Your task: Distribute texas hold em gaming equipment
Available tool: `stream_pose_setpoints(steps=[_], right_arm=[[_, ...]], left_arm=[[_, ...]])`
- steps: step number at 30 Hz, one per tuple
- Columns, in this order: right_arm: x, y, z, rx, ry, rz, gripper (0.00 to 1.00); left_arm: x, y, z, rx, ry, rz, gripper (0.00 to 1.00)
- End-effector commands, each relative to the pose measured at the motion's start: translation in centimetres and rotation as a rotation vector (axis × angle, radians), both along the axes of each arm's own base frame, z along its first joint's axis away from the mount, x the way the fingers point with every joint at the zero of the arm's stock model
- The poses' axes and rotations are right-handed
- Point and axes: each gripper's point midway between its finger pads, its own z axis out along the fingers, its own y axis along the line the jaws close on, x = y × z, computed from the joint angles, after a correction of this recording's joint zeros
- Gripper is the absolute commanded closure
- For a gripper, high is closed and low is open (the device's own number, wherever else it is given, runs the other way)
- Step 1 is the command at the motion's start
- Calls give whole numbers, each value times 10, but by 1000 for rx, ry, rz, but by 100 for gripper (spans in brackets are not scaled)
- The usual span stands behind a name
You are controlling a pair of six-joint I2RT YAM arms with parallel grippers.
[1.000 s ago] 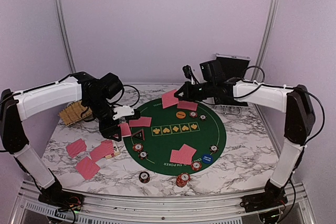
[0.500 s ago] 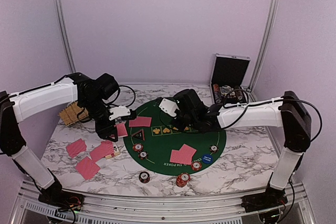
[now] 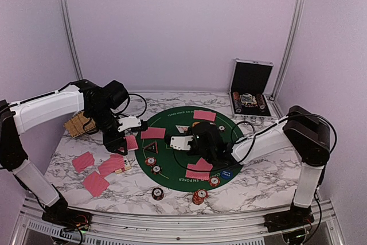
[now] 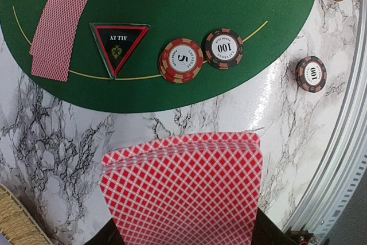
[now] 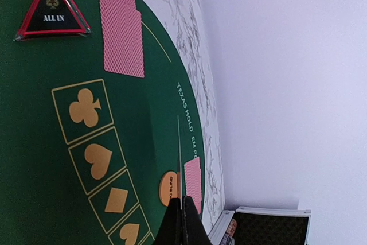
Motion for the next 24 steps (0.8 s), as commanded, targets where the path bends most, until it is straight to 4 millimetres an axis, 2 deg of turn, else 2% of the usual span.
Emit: stream_pose_setpoints(steps=[1,11,20,24], right_arm=[[-11,42,8,53,0,123,100],[-23,64,-29,71,183,177,100],[-41,60,-60,47,329,195,100],[-34,47,-61,21,286,140,100]], left_arm=[[-3,3,8,-2,6,4,40],[-1,0,6,-4,14,3,40],[1,-1,8,-7,10,5,40],[1,-2,9,-11,11,5,40]])
